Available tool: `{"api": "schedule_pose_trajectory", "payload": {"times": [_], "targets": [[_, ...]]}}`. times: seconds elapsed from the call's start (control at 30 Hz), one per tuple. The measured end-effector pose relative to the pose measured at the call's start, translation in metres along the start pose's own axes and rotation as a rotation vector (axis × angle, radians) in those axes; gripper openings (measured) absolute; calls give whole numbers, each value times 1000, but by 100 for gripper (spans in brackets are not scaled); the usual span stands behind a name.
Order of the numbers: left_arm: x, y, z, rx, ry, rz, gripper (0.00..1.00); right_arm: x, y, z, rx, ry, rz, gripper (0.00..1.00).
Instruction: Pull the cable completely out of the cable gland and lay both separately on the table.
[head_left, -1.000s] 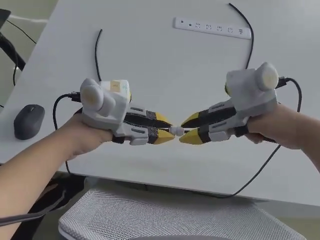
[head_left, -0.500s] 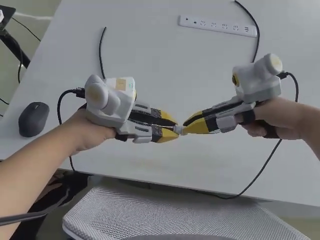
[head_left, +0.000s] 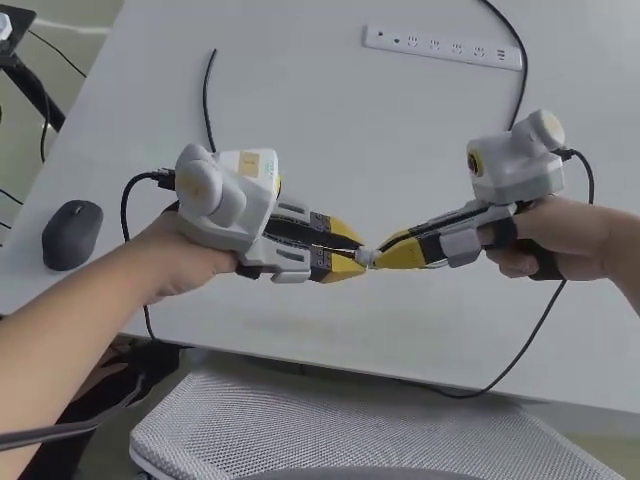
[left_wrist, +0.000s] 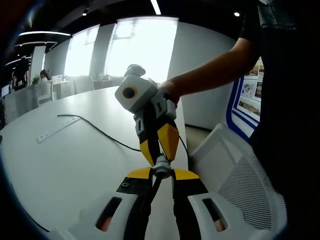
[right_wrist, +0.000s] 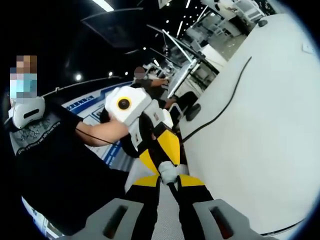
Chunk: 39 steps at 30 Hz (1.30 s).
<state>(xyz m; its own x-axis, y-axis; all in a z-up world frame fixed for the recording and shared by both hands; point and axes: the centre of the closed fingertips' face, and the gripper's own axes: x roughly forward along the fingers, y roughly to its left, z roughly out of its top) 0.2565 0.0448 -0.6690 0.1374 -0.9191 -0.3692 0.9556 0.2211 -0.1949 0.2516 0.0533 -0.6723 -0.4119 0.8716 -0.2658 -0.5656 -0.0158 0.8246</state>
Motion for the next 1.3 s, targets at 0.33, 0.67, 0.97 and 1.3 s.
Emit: {"api": "schedule_pose_trajectory", "payload": {"times": [0.33, 0.67, 0.97, 1.3], "targets": [[1, 0, -3, -53, 9, -2, 14, 1, 0, -2, -210, 63, -74, 7], [0, 3, -3, -142, -7, -6, 15, 1, 1, 0, -543, 139, -259, 7], [0, 2, -7, -185, 3, -8, 15, 5, -2, -6, -846, 235, -447, 7], [-2, 5, 0, -235, -24, -1, 15, 1, -3, 1, -933, 201, -547, 7]]}}
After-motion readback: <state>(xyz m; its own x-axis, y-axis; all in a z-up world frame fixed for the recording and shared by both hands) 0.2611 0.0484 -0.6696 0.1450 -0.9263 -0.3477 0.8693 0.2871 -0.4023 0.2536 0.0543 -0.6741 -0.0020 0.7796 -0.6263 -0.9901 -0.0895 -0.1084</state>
